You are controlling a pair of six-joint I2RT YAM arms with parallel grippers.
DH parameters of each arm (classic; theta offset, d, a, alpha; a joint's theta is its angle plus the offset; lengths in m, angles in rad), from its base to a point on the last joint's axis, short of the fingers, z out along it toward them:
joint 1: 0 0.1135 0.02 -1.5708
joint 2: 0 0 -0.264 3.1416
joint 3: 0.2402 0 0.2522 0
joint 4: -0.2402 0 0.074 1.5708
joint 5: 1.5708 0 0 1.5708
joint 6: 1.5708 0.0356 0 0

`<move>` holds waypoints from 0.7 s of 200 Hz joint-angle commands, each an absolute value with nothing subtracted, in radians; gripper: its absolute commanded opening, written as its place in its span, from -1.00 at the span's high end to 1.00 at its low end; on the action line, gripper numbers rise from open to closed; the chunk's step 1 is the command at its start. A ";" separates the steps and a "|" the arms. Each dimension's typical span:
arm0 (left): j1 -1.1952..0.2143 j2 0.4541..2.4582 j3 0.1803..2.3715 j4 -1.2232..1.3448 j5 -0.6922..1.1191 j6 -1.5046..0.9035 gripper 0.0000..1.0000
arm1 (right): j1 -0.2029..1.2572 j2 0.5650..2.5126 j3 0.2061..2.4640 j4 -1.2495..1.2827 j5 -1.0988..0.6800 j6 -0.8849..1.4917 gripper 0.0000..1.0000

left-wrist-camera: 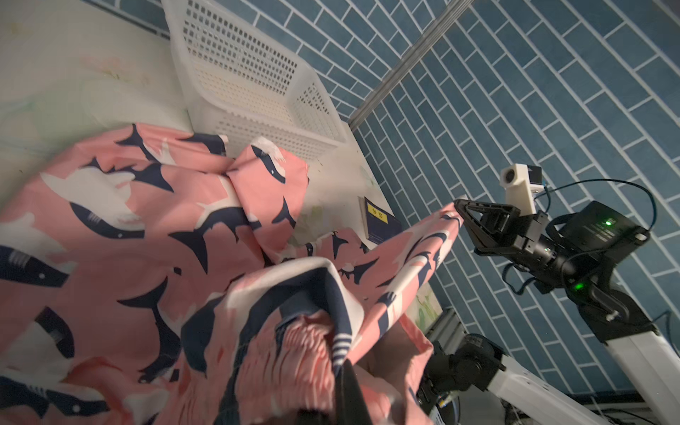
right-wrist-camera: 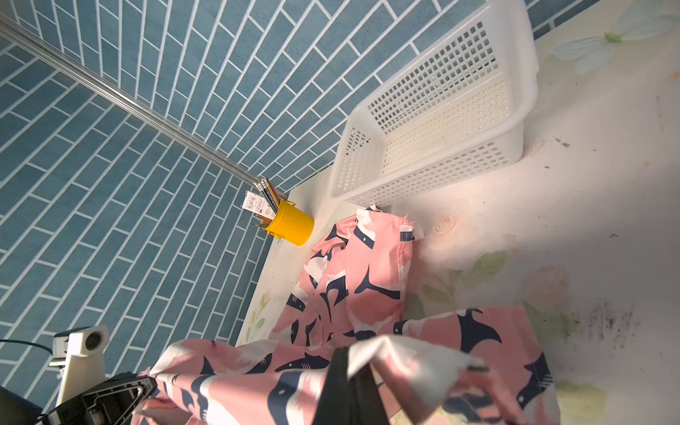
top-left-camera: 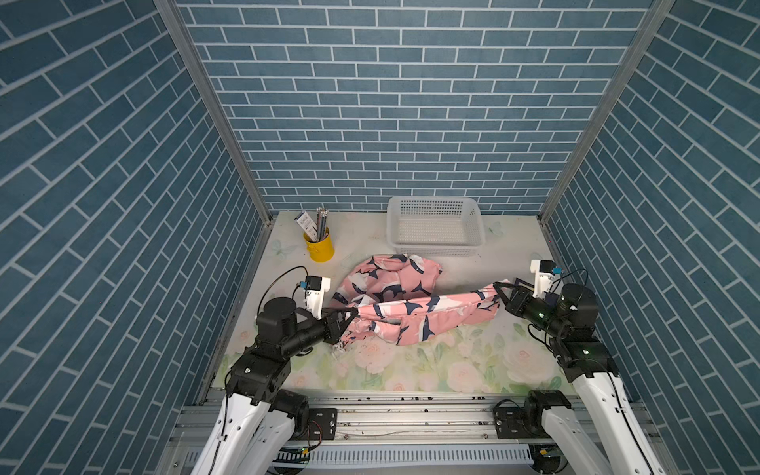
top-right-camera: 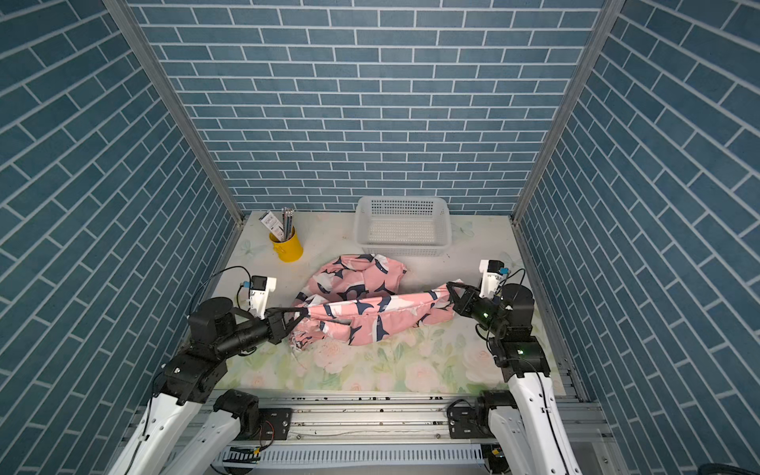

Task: Roll up the shorts
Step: Fold the shorts at the center of the board.

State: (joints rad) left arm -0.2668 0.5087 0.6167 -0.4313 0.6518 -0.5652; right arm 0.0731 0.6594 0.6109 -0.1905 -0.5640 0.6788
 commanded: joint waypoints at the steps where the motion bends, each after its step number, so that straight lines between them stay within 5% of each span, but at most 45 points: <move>1: -0.241 0.463 0.549 -0.544 0.520 -0.683 1.00 | 0.014 0.689 0.640 -0.098 -0.239 0.591 1.00; 39: -0.257 0.440 0.449 -0.651 0.511 -0.698 1.00 | 0.075 0.780 0.721 -0.029 -0.223 0.537 1.00; 64: -0.259 0.471 0.435 -0.697 0.436 -0.720 1.00 | 0.248 0.867 0.794 0.019 -0.119 0.490 1.00; 100: -0.261 0.554 0.411 -0.719 0.270 -0.829 1.00 | 0.495 1.132 0.981 0.058 0.086 0.401 1.00; 140: -0.261 0.578 0.422 -0.781 0.029 -0.994 1.00 | 0.537 1.465 1.269 0.033 0.194 0.394 1.00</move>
State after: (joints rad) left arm -0.2787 0.5735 0.4408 -0.5667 0.3363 -0.8524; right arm 0.5720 1.3354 1.0985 -0.0547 -0.0910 0.4618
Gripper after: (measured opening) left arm 0.073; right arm 0.046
